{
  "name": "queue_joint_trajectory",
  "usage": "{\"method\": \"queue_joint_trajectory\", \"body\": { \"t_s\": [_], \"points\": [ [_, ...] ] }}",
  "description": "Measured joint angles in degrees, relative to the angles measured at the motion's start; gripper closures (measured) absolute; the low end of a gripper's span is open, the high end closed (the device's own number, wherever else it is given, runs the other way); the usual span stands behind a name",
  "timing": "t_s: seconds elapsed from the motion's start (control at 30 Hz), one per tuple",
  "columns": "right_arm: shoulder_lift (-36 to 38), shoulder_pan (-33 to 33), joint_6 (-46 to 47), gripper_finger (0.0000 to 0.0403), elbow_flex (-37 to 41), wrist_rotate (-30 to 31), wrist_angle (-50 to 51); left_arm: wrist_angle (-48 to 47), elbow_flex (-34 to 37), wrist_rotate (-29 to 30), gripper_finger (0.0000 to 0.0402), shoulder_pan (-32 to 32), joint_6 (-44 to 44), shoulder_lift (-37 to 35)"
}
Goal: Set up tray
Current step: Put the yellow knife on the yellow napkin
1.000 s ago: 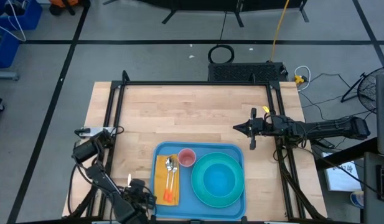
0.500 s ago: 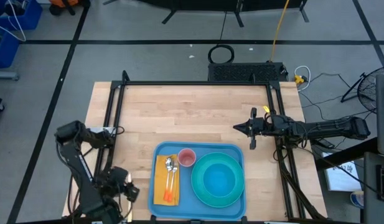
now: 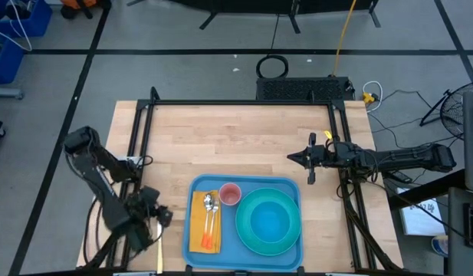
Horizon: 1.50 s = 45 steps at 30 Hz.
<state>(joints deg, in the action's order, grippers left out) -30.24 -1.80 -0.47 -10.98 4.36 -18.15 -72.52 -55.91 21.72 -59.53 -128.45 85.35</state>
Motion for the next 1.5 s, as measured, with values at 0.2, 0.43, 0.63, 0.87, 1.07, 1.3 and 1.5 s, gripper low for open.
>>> {"method": "queue_joint_trajectory", "body": {
  "t_s": [0.2, 0.43, 0.63, 0.87, 1.07, 1.3, 1.5],
  "points": [
    [0.02, 0.01, 0.0, 0.0403, 0.0, 0.02, -0.07, 13.36, 12.13, 6.82, 0.0163, 7.13, 12.64, -15.76],
    [0.0, 0.02, -0.9, 0.0403, 0.0, 0.07, -0.22, 24.12, 16.74, 7.87, 0.0163, 22.47, 46.94, -29.8],
    [0.0, 0.0, -3.09, 0.0403, 0.0, 0.09, -0.31, 2.72, 13.23, 10.09, 0.0163, 27.3, 39.9, -40.31],
    [0.0, -0.02, -5.96, 0.0403, 0.0, 0.11, -1.81, 0.65, 14.87, 9.22, 0.0163, 18.79, 26.67, -46.75],
    [0.02, -0.02, -6.51, 0.0403, 0.0, 0.09, -2.51, 7.98, 16.05, -2.31, 0.0163, 11.83, 14.51, -39.65],
    [0.0, -0.02, -3.88, 0.0403, 0.0, 0.09, 2.44, 24.81, 16.05, -10.38, 0.0163, 3.0, 0.2, -22.02],
    [0.0, -0.02, -2.18, 0.0403, 0.0, 0.07, 2.39, 48.55, 16.01, -13.06, 0.0163, 0.57, -1.1, -7.82]
  ]
}}
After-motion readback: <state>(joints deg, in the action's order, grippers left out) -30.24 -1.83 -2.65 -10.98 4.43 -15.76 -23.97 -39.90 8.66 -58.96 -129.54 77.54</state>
